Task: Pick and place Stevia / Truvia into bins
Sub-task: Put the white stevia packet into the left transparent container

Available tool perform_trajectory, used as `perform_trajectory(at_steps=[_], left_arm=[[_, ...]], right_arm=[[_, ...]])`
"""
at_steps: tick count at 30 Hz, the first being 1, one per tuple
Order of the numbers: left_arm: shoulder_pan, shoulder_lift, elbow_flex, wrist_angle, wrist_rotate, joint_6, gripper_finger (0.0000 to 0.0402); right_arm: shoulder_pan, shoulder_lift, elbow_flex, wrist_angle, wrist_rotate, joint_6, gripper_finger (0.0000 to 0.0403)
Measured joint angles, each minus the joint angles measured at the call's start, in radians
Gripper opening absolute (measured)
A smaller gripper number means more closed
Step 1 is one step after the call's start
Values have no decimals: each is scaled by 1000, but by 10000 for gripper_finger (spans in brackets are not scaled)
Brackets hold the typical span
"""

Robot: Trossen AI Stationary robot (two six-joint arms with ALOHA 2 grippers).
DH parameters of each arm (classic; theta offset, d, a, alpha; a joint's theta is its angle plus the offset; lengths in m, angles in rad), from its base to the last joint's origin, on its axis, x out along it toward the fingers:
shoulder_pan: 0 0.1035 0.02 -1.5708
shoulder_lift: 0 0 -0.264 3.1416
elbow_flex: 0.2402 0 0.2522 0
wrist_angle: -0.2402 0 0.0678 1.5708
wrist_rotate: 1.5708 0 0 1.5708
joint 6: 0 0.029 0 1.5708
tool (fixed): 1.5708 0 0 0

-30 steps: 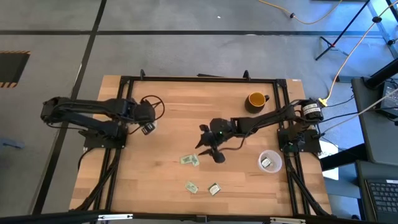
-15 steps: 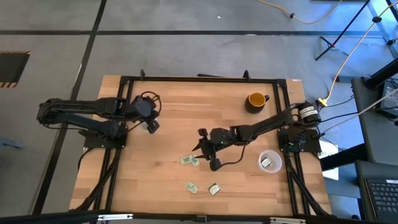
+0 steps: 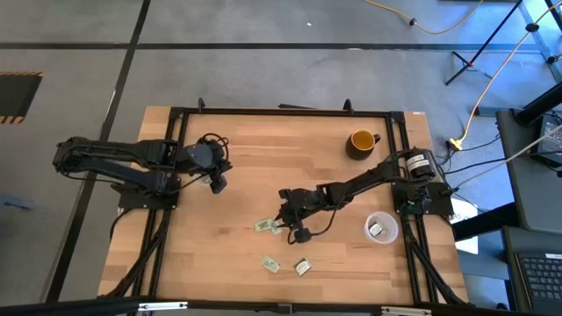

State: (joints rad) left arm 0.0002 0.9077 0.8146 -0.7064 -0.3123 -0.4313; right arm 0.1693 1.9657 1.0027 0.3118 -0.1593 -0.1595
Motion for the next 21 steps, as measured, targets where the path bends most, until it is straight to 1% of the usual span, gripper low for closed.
perform_trajectory(at_steps=[5,12,16,21], left_arm=[[0,0,0,0,0,0,61],[0,0,0,0,-4,0,61],[0,0,0,0,-8,0,61],[0,0,0,0,-8,0,61]], right_arm=[[19,43,0,0,0,-3,110],[32,56,0,-7,3,-4,111],[31,56,0,-41,60,-28,111],[32,56,2,-53,69,-33,111]])
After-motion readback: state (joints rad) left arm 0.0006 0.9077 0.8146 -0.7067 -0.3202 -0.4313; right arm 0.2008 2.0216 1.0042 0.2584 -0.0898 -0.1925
